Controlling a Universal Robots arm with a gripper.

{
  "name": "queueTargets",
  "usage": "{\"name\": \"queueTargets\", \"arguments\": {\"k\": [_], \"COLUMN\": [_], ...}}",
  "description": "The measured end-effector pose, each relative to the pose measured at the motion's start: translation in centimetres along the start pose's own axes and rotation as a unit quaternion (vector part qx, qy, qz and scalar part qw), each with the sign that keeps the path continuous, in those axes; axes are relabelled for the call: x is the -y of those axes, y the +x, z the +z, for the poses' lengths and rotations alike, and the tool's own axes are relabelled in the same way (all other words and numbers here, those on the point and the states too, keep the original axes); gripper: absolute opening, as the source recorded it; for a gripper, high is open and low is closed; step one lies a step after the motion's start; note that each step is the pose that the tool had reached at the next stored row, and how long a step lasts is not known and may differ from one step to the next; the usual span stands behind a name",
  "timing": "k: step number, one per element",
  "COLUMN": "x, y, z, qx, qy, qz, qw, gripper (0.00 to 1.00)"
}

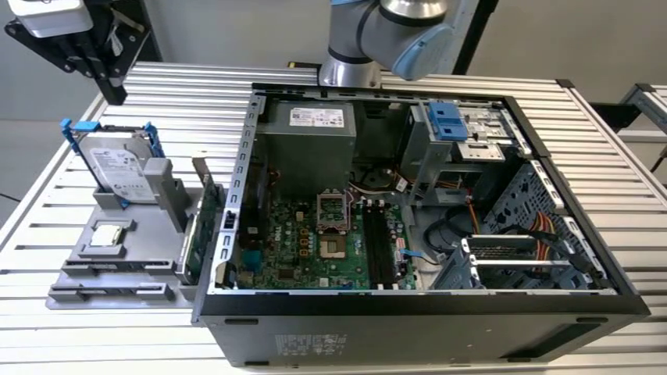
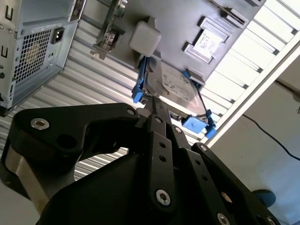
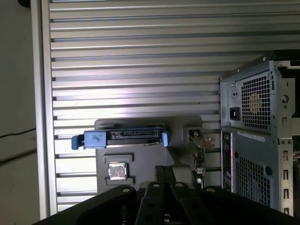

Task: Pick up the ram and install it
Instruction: 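Reach for the ram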

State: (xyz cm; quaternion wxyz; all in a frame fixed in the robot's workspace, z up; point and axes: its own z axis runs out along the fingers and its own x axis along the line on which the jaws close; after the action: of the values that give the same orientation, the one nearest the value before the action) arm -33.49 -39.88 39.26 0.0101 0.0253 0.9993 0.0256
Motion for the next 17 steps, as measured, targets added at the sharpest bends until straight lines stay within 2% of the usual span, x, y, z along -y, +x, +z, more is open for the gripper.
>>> {"name": "queueTargets", "arguments": {"k": [17], "x": [0.09], "y": [1.71], "z": [-0.04], "qx": [-0.0001], "qy": [0.0000], "qz": [-0.001], "qw": [1.0000], "gripper": [0.00]}}
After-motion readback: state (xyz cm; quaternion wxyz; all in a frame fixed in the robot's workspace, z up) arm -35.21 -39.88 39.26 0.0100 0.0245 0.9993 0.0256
